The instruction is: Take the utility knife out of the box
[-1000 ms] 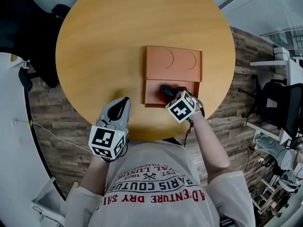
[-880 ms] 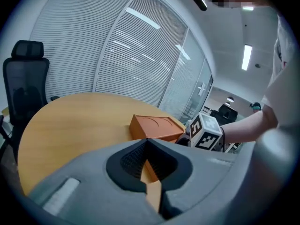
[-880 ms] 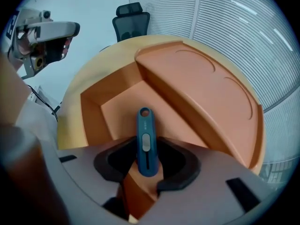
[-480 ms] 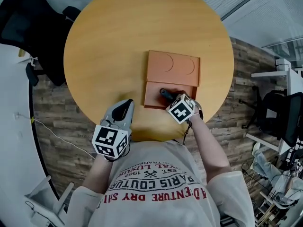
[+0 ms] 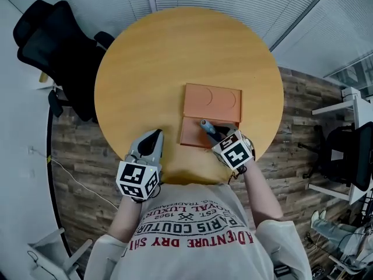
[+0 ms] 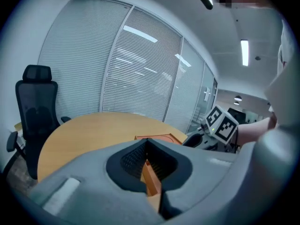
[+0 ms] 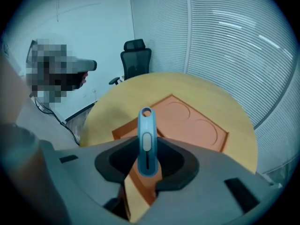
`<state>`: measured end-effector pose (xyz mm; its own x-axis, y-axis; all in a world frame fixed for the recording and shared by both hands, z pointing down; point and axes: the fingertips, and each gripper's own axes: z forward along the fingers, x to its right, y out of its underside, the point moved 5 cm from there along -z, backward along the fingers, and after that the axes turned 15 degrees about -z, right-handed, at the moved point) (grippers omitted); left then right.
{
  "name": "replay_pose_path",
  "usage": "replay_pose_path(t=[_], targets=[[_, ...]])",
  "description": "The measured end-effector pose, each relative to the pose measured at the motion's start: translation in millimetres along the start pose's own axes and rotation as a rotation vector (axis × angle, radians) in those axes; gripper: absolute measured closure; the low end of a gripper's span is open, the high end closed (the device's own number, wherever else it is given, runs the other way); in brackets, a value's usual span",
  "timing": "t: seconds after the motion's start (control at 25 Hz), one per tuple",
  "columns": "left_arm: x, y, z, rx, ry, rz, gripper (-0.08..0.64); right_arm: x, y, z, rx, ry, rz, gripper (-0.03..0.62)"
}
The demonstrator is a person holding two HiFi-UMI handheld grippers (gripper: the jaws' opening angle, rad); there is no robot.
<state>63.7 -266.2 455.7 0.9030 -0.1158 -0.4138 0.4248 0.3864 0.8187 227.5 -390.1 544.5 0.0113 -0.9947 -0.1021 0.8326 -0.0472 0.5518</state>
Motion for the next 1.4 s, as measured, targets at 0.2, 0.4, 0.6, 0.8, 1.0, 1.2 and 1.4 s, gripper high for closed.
replay_pose_path(t=[0.2,0.4,0.6,0.8,1.0,1.2,1.4], targets=[[7,-26,-9,0.076,0.001,0.067,0.566,8,-28,-46,0.184,0.151,0.026,0.459],[20,-63,-16,0.17,0.061,0.016,0.566,20,-52,-104,0.403,0.315,0.087,0.459],[35,-99,-33,0.267,0.094,0.053,0.566,22,-72,-156,0.636,0.445,0.171,0.459],[52,-129,-48,0.347,0.128,0.092,0.566,19,-92,-192,0.759,0.565,0.155,0.457],[71,-145,-59,0.41,0.151,0.152,0.566,19,-103,-216,0.831,0.61,0.126,0.459],[60,-140,-57,0.384,0.144,0.145,0.566,11,-107,-206,0.813,0.596,0.153,0.459],[60,-136,-57,0.377,0.14,0.147,0.566,9,-103,-198,0.794,0.578,0.166,0.459]])
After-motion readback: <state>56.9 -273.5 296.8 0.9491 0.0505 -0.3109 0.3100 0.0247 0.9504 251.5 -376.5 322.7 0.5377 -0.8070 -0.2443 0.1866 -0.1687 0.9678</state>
